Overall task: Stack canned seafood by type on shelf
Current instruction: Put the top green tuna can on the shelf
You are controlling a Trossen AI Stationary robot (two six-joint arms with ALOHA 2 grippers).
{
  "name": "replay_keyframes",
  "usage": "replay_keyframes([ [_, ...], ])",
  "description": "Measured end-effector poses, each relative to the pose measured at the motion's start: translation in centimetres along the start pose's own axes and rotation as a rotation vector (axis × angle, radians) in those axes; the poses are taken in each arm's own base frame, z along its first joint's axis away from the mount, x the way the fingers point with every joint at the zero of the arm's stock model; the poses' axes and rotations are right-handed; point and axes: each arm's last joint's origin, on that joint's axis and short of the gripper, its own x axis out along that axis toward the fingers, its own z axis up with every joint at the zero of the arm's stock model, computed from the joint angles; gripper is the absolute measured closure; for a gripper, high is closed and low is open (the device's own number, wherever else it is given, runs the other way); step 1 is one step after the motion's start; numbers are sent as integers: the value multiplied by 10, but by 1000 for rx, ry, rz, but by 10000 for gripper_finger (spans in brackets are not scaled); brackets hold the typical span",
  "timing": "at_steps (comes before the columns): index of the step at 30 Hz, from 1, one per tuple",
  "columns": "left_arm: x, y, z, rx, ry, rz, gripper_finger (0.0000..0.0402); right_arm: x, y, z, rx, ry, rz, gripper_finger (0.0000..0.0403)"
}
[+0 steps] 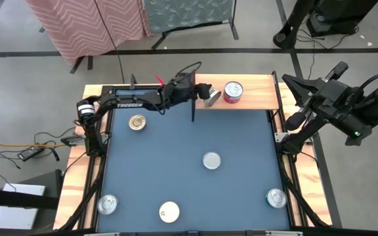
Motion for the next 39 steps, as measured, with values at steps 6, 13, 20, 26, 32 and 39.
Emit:
replay_keyframes([
  [6,-31,-21,38,178,-122,-60,144,0,-3,0,7,0,0,398],
  [13,-39,-35,21,191,91,-256,306,3,-4,0,-13,6,-17,400],
  [20,-40,-43,17,201,58,-300,395,5,-4,-1,-14,11,-31,400],
  [26,-42,-42,14,174,174,-350,399,5,-4,-1,-15,11,-31,400],
  [32,-44,-39,6,270,274,-295,400,6,-5,-1,-20,14,-40,400],
  [39,-49,-47,16,534,366,-224,400,8,-6,-1,-20,17,-49,399],
])
